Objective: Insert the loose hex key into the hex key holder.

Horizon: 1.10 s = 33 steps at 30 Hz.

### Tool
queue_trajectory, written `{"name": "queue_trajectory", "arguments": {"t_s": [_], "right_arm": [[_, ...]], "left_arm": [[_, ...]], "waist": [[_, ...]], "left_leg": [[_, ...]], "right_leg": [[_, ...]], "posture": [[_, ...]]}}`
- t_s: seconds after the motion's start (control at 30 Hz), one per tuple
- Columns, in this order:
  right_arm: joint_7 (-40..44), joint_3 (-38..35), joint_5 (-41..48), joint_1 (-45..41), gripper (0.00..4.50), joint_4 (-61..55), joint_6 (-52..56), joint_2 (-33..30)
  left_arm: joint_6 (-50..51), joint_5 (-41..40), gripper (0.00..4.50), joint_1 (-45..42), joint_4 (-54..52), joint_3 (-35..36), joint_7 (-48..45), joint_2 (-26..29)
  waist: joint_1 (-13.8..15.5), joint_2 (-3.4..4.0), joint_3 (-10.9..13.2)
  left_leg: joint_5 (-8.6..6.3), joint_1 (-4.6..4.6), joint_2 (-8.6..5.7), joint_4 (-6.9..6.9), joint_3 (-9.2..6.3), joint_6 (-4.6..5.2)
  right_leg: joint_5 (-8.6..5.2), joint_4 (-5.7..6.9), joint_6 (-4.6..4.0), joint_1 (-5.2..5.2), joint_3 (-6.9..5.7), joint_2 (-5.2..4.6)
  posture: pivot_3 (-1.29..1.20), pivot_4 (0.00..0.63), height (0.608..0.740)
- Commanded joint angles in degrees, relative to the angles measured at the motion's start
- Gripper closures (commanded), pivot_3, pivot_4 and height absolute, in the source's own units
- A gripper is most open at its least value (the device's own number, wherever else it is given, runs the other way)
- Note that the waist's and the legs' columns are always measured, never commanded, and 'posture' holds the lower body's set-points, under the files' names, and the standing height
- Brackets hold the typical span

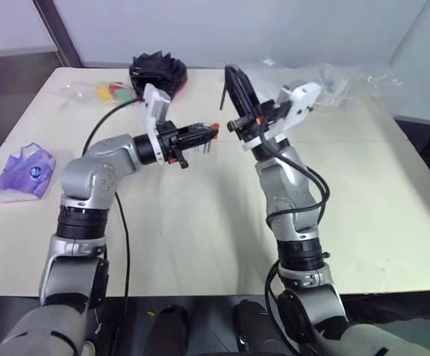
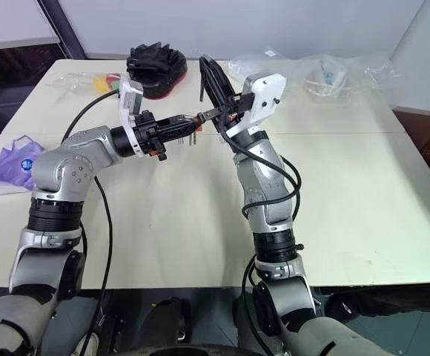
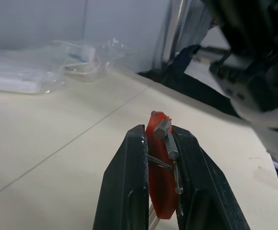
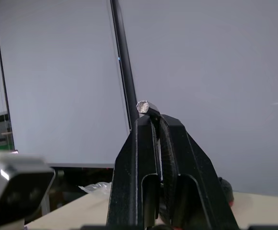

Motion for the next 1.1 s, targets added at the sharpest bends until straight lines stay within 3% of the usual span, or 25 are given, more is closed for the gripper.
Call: {"name": "queue_trajectory", "arguments": {"t_s": [0.03,1.1], "right_arm": [[0.16,0.69,-0.40,0.14,4.44,-0.91,-1.80,-0.36],[1.27,4.16,-1.05,2.33,4.44,-2.09,-1.54,-2.91]], "left_arm": [[-0.74,-0.10,4.38,-1.55,-1.12,0.73,-0.56,0.30],[-1.75,0.45,4.38,-2.23,0.38,1.22,-0.21,-0.51]], "waist": [[0.00,0.00,0.00],[0.05,0.00,0.00]], "left_leg": [[0.00,0.00,0.00,0.00,0.00,0.00],[0.00,0.00,0.04,0.01,-0.01,-0.01]], "right_leg": [[0.00,0.01,0.00,0.00,0.00,0.00],[0.00,0.04,0.00,0.00,0.00,0.00]], "posture": [[0.00,0.150,0.740],[0.00,0.150,0.740]]}}
